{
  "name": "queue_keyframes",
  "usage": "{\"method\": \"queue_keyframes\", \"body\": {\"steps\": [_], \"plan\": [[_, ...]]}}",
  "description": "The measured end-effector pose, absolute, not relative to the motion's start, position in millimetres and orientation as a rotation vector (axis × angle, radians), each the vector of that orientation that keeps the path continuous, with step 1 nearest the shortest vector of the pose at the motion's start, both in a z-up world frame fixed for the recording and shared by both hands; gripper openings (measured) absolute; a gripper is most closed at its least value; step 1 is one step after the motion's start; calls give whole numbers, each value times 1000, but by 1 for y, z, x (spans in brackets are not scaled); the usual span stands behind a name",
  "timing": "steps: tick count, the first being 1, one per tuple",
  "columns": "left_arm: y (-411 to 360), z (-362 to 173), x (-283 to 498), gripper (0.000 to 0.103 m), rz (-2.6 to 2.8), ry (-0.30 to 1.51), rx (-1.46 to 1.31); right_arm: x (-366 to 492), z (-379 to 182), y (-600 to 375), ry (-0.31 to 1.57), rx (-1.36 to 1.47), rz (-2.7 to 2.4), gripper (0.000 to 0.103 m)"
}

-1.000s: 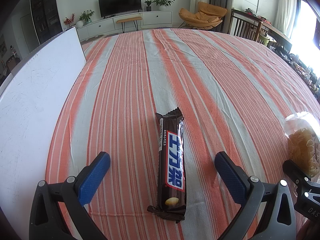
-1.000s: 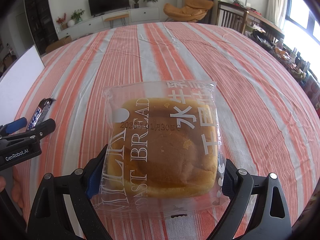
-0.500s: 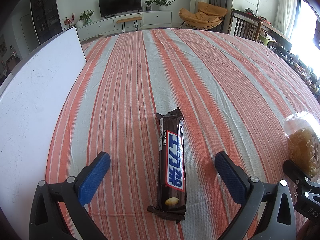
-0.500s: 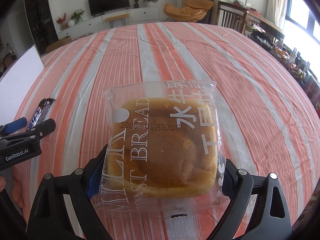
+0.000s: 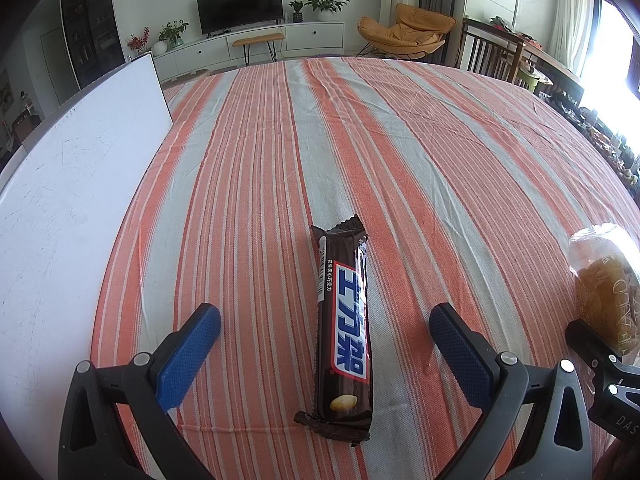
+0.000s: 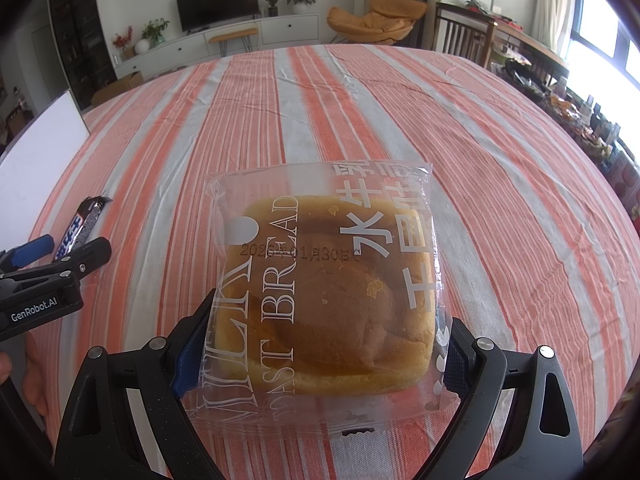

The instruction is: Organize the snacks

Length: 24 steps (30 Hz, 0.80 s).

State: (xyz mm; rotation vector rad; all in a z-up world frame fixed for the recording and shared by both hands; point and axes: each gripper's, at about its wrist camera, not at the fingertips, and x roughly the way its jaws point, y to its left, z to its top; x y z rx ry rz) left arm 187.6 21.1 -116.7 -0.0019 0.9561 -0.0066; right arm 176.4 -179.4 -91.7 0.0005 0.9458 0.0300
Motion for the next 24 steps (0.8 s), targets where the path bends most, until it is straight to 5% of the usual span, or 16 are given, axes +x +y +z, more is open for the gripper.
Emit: {"method": "queue_keyframes", "body": {"steps": [19,20,22,23,24], "plan": [[21,-115,191,103,-12,991,-5,176,-91,-180,943,4,34,93],[21,-114,192,99,-21,1003,-4,171,-92,-183,931,19,40,90],[20,-107,187,60,-36,964,5,167,-88,-190,905,57,54,77],[18,-104,185,27,-58,964,21,166,-86,-193,896,68,54,77],[17,-102,185,17,-84,979,19,164,-85,-194,892,78,52,76]]}}
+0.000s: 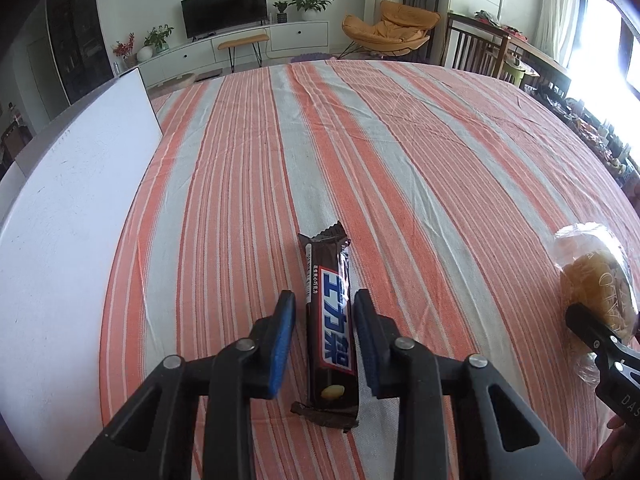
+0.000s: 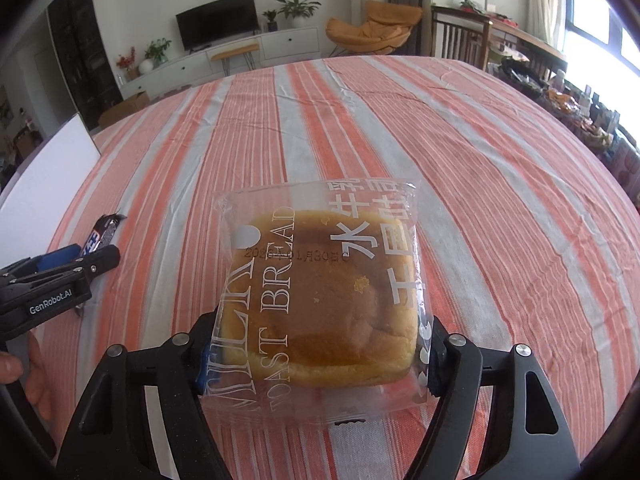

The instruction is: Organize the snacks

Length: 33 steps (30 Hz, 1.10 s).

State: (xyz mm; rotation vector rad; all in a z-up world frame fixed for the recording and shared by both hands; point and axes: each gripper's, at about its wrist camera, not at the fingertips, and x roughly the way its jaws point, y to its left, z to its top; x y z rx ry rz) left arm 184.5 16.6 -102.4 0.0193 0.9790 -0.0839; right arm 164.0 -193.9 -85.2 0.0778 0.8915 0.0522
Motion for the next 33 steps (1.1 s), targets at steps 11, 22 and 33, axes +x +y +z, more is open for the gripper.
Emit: {"method": "queue_keyframes", "body": {"steps": [11,22,33], "plan": [[21,-47,90,17,-277,907,-190,145,-57,-203,729,162,80,76],[69,17,-2,17,-370,842,-340,130,-50,-197,690,178,148,76],[238,69,-34,17,-4,661,-429,99,30,-77,614,79,507,76]]}}
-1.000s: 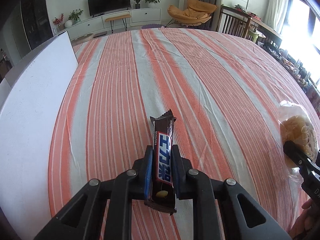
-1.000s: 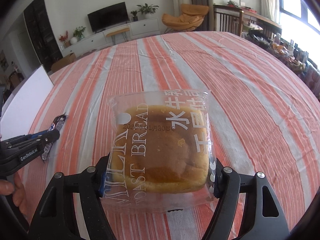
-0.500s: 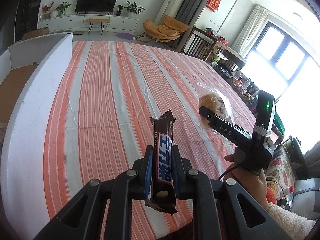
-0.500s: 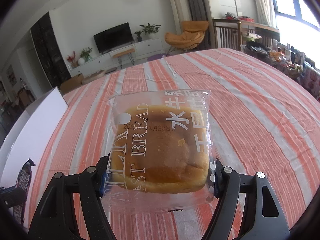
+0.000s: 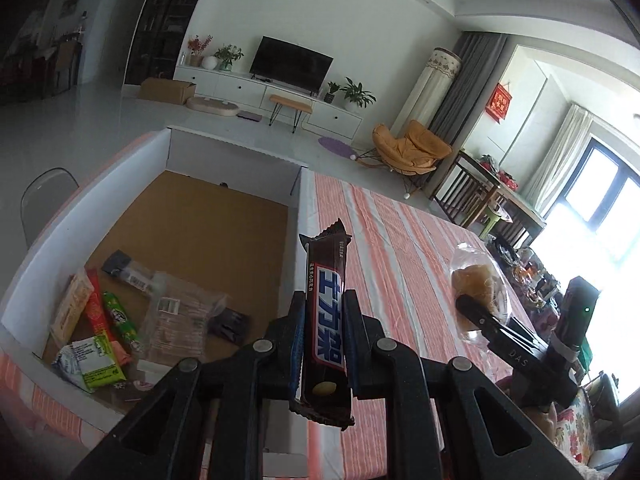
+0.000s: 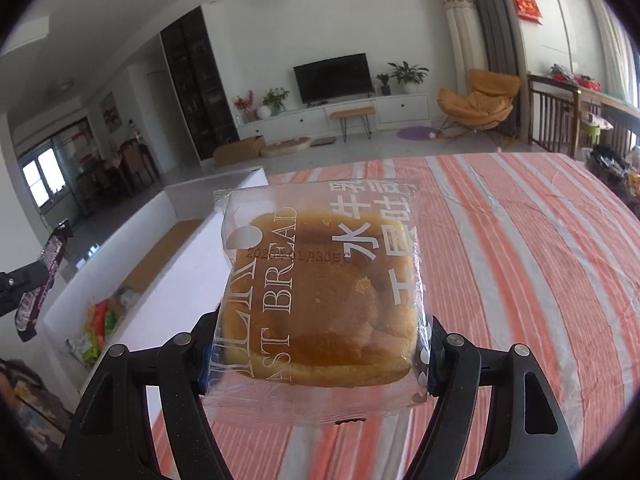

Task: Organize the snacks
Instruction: 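Carry the chocolate bar and bread loaf over the white box, then open both grippers to drop the chocolate bar and loaf into the box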

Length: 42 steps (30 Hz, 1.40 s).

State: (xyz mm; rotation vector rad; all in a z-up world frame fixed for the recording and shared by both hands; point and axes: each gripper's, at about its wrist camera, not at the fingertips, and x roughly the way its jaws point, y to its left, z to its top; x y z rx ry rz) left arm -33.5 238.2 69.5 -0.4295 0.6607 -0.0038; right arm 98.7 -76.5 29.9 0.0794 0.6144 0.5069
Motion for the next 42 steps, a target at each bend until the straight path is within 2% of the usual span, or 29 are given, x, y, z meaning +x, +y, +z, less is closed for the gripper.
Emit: {"method": "queue_keyframes", "body": {"steps": [5,7,8,9,11,14,20,28,42], "plan": [[307,45,-32,18,242,689,-439,99,88,31,649,63,803,77],[322,32,-33,28,355,708,-400,106,95,78,707,75,899,82],[327,27,-34,51,401,713,-391,111,93,101,753,62,942,84],[333,24,-38,78,439,707,-393,117,88,124,817,36,980,85],[339,22,-49,94,500,667,-408,127,72,150,930,13,1012,85],[336,23,-58,102,532,639,-357,133,56,140,960,104,1037,85],[306,23,-46,103,549,668,-169,132,52,103,886,94,953,85],[269,28,-30,103,614,775,-60,114,52,93,832,-63,784,85],[267,34,-40,103,594,772,-20,84,60,96,811,-81,829,85]]}}
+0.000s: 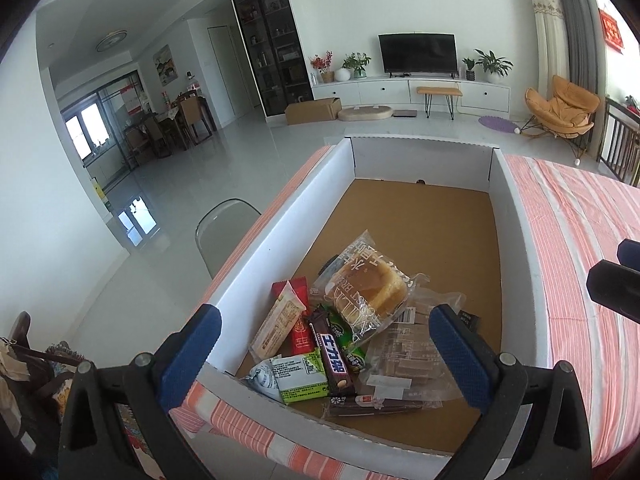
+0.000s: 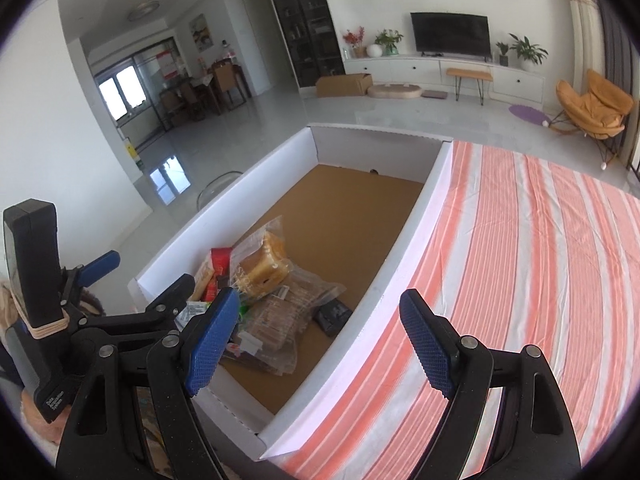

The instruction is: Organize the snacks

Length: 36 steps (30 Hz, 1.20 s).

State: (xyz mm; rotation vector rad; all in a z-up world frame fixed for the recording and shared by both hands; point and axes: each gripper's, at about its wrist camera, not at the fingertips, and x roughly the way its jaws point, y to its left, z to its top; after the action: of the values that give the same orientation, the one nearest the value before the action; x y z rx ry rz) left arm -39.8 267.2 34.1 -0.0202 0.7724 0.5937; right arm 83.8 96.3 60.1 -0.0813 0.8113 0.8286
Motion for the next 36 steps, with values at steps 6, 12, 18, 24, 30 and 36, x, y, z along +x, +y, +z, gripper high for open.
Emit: {"method": "queue_keyframes", "body": {"steps": [6,12,18,24,30,36], "plan": [[269,38,-47,103,596,734,-19,65,82,74,601,-18,769,85],[270,45,-56,103,538,693,-52,83,65,87,753,-26,753,94],[267,38,-51,103,569,789,-59,76,57,96,774,-57,733,93],[268,39,-51,103,586,808,-64,75,65,103,793,-81,725,93],[276,43,-54,103,556,807,-113,76,67,108,805,-89,735,93],[276,44,-53,103,554,806,-113,75,62,113,811,-107,741,93]]}}
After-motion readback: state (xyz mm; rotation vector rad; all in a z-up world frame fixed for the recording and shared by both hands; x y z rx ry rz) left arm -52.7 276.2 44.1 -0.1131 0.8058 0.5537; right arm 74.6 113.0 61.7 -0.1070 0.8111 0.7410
